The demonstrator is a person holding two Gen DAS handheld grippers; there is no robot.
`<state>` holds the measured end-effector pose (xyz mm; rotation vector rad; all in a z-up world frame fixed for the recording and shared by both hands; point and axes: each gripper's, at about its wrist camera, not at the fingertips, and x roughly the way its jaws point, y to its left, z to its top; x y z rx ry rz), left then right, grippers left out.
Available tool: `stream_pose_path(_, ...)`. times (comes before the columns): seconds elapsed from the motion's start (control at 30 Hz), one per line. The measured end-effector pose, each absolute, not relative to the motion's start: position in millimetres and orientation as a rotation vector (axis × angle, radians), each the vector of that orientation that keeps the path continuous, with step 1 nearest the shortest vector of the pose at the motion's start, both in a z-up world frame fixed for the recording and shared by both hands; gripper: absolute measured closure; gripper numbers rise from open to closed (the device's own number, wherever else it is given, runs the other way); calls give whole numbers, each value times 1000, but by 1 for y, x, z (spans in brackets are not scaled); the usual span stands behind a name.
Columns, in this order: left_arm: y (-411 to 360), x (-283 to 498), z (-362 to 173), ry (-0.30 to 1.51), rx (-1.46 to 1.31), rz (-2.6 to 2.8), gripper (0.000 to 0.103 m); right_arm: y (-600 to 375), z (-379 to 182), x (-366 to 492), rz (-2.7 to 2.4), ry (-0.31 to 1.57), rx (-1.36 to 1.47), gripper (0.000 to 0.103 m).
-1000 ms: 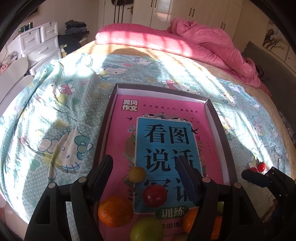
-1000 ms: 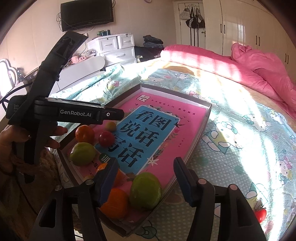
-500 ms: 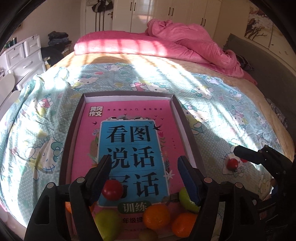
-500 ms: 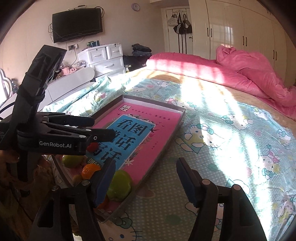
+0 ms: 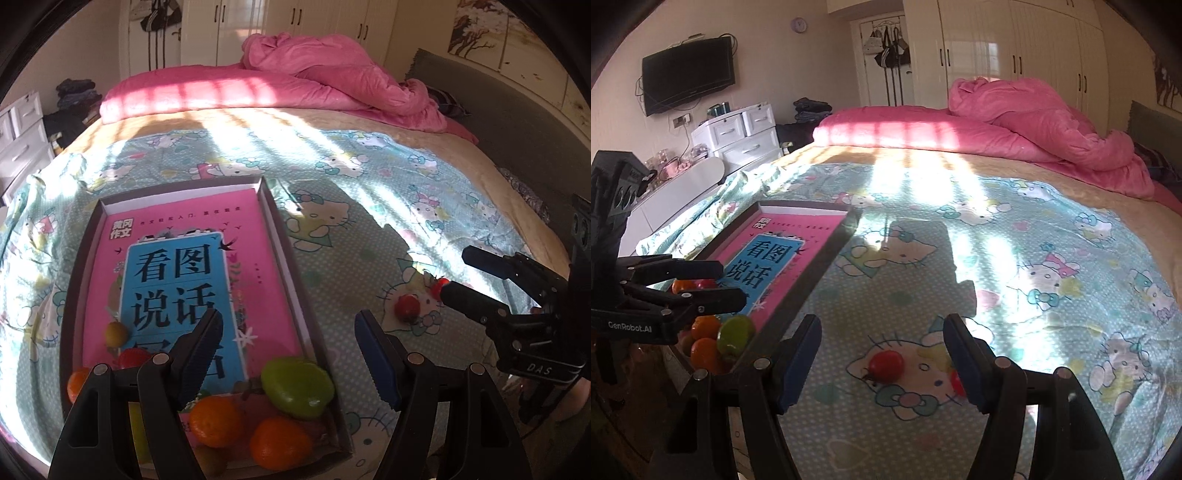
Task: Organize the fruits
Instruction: 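Move both open tools from the tray back to the two red tomatoes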
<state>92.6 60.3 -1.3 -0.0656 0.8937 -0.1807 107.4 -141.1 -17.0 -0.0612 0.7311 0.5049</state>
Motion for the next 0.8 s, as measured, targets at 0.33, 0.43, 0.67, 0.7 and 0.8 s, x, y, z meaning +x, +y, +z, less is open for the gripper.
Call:
stream_pose_path(0.33,11,91,-12,914,-11,-298,28,-180,-29,107,415,780,-28,35)
stream_pose_path(0.43,-3,96,-17,930,0,-332,28,-185,-37,110,381,818,-32,35)
stream_pose_path(0.67,-28,113,-30,961,17,-396,28,-200,-59,125,357,913,55,35)
stream_pose_path(0.7,-30,115,-32,965,15,-403,28,-201,-62,127,352,924,58,35)
stream_pose_path(0.8,-36,120,-38,982,13,-426,28,-202,-70,132,346,956,53,38)
